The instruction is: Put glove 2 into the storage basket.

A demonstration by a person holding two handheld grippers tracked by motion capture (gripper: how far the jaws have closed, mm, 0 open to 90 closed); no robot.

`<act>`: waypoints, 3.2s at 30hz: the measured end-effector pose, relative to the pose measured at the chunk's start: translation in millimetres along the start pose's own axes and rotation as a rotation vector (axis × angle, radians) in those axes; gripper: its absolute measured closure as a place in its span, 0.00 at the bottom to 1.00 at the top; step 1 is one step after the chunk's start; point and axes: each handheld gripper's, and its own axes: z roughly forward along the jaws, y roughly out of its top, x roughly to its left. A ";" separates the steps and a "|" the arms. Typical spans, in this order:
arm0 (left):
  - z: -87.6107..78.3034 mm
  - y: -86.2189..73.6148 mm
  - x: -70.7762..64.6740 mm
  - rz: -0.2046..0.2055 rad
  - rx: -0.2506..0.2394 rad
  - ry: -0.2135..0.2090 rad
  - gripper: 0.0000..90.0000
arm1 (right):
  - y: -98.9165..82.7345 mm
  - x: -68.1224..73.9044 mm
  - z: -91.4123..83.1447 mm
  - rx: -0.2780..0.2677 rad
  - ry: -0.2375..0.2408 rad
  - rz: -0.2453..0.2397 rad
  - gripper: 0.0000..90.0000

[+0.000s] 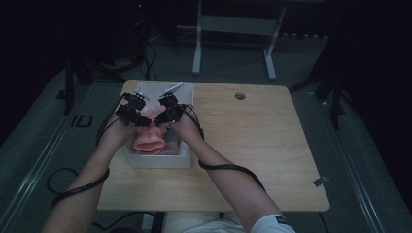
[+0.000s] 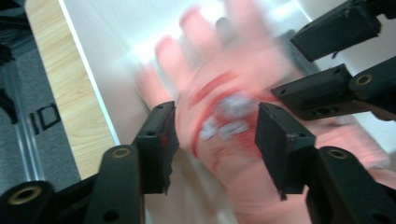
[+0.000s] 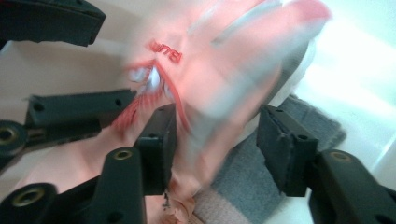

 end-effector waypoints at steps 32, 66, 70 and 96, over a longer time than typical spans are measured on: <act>-44.6 10.5 -36.8 -0.016 -0.204 -0.215 0.44 | -29.2 -24.5 -105.9 -0.235 0.067 -0.191 0.45; -38.2 12.6 -119.9 0.165 -0.342 -0.337 0.02 | -105.9 -97.6 -136.5 -0.318 0.006 -0.241 0.19; -38.1 12.5 -130.3 0.191 -0.347 -0.357 0.02 | -116.1 -104.5 -138.1 -0.322 -0.013 -0.246 0.19; -33.0 3.7 -207.5 0.367 -0.379 -0.479 0.02 | -171.7 -138.2 -136.6 -0.314 -0.080 -0.263 0.17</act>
